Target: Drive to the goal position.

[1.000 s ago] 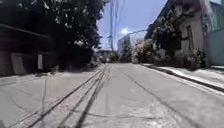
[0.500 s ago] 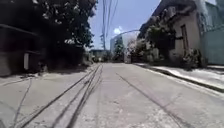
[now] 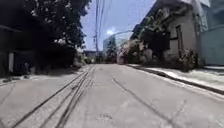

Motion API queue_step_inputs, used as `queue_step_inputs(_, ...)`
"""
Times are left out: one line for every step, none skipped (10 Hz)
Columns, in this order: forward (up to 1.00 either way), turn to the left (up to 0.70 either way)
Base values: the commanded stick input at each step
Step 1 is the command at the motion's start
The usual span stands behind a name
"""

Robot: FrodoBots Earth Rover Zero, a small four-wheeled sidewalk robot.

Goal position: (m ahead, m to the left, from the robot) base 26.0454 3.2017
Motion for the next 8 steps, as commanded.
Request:
queue_step_inputs(1.00,0.00)
queue_step_inputs(1.00,0.00)
queue_step_inputs(1.00,0.00)
queue_step_inputs(1.00,0.00)
queue_step_inputs(1.00,0.00)
queue_step_inputs(1.00,0.00)
queue_step_inputs(1.00,0.00)
queue_step_inputs(1.00,0.00)
